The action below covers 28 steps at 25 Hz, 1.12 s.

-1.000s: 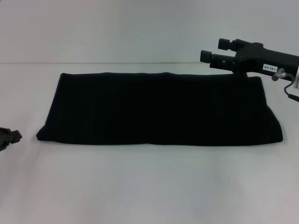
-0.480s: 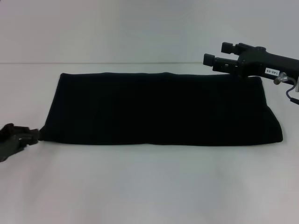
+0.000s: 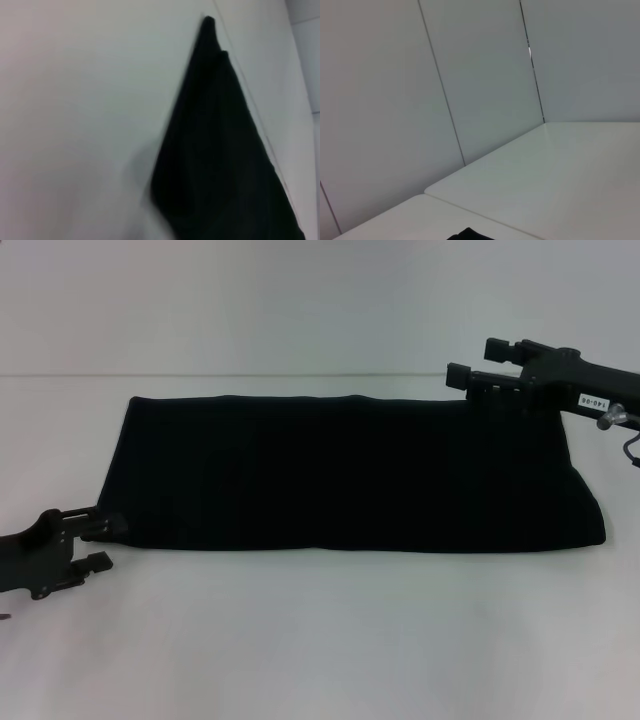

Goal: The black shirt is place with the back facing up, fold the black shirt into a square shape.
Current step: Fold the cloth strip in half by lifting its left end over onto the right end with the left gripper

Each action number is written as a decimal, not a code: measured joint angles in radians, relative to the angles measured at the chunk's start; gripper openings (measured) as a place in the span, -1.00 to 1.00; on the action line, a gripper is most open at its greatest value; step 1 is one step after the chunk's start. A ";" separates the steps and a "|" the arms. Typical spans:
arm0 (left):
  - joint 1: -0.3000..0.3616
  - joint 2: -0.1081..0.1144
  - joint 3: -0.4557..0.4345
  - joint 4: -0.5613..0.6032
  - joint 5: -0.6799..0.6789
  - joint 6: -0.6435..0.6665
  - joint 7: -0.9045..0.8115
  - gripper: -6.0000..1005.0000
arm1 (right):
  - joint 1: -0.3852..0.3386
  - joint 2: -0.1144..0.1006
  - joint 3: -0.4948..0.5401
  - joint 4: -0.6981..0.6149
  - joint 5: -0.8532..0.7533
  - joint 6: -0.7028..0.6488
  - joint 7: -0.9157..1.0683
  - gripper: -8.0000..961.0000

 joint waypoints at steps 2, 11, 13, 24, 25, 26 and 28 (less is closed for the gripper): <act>-0.003 -0.001 0.005 -0.007 0.000 -0.021 -0.014 0.19 | -0.001 -0.001 0.001 0.001 0.001 0.000 -0.005 0.89; -0.027 -0.002 0.007 -0.025 -0.004 -0.089 -0.051 0.63 | -0.003 -0.003 0.001 -0.001 0.007 -0.011 -0.007 0.89; -0.032 -0.002 0.007 -0.025 -0.004 -0.101 -0.054 0.70 | -0.003 -0.003 0.001 -0.002 0.008 -0.011 -0.007 0.89; -0.060 0.000 0.007 -0.048 -0.006 -0.169 -0.050 0.74 | -0.008 -0.006 0.001 -0.004 0.009 -0.011 -0.005 0.89; -0.064 0.000 0.007 -0.048 -0.006 -0.170 -0.049 0.73 | -0.008 -0.006 0.001 -0.004 0.009 -0.011 -0.005 0.89; -0.070 0.000 0.007 -0.048 -0.006 -0.171 -0.048 0.72 | -0.008 -0.007 0.001 -0.005 0.009 -0.011 -0.004 0.89; -0.075 0.000 0.007 -0.048 -0.006 -0.171 -0.047 0.71 | -0.008 -0.009 0.001 -0.006 0.009 -0.011 -0.001 0.89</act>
